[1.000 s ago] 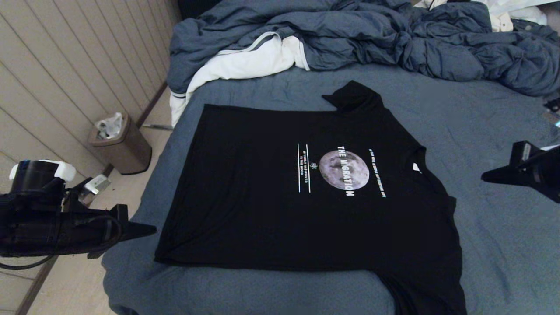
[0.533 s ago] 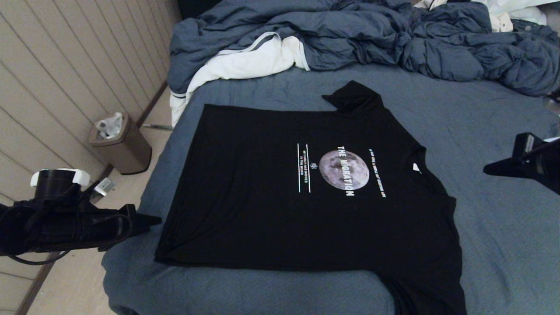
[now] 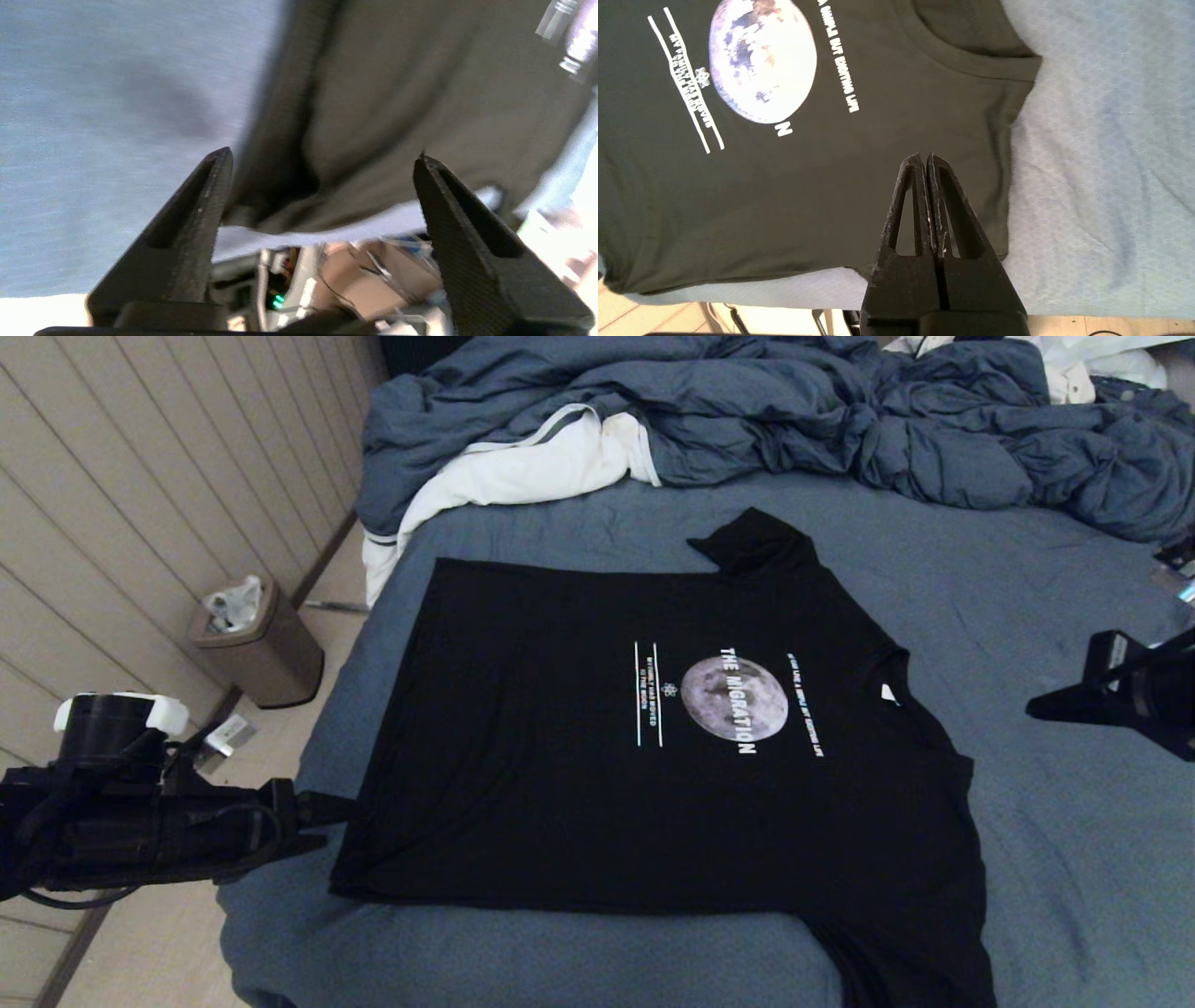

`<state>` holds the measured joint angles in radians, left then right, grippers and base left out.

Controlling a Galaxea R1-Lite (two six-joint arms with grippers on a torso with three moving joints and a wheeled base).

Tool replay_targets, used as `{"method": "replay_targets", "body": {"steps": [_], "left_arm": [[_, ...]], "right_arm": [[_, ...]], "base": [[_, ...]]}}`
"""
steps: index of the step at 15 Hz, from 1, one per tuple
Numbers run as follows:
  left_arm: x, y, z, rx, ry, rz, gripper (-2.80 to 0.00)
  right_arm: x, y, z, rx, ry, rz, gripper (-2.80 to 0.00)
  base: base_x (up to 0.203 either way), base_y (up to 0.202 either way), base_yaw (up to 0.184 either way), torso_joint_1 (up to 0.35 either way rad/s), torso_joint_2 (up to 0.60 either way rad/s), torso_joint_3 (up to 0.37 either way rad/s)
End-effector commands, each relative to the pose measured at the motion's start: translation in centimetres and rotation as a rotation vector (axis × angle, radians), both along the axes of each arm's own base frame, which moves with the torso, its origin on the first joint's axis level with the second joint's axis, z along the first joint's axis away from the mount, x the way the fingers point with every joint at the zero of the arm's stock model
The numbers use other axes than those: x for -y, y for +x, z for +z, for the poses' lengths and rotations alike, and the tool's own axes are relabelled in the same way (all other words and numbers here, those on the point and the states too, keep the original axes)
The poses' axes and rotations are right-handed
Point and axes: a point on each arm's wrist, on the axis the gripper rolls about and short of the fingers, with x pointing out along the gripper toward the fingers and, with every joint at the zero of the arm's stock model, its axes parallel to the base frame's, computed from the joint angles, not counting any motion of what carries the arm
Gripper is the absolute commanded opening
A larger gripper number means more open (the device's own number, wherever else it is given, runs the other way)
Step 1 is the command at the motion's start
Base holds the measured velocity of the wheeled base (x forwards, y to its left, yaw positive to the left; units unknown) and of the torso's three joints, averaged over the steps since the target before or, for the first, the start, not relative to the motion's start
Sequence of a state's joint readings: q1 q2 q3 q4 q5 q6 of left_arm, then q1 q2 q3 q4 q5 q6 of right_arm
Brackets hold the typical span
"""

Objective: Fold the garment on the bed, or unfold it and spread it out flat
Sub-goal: Fold the black T-shirt

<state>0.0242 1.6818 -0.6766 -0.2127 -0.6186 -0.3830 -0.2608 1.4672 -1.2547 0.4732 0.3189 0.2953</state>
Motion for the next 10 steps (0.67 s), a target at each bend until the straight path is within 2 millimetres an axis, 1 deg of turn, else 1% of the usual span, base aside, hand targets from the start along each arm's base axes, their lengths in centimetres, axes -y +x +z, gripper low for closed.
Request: {"method": "replay_targets", "body": {"steps": [1,3,6,8,10], "left_arm": [[0.2,0.2,-0.1,-0.001,-0.021,-0.023,0.00],[0.2,1.1,-1.2,-0.034,-0.023,-0.028,0.00],[0.4,1.6,-2.5,-0.075,-0.022,-0.040,0.00],[0.6,1.2,-2.6,-0.083,-0.023,-0.047,0.00],[1.4,1.0,-2.6,-0.088,-0.021,-0.076,0.00]], "right_arm": [[0.4,-0.3,0.3,0.013,-0.005,-0.016,-2.80],[0.5,-0.3,0.5,0.020,-0.011,-0.019,-2.80],[0.4,0.0,0.2,0.008,-0.005,-0.010,-2.80],[0.4,0.2,0.0,-0.001,-0.002,-0.008,-2.80],[0.5,0.6,-0.3,0.003,-0.003,-0.008,-2.80]], "base": [[0.000,0.000,0.000,0.000,0.00,0.000],[0.000,0.000,0.000,0.000,0.00,0.000],[0.000,0.000,0.000,0.000,0.00,0.000],[0.000,0.000,0.000,0.000,0.00,0.000],[0.000,0.000,0.000,0.000,0.00,0.000]]}}
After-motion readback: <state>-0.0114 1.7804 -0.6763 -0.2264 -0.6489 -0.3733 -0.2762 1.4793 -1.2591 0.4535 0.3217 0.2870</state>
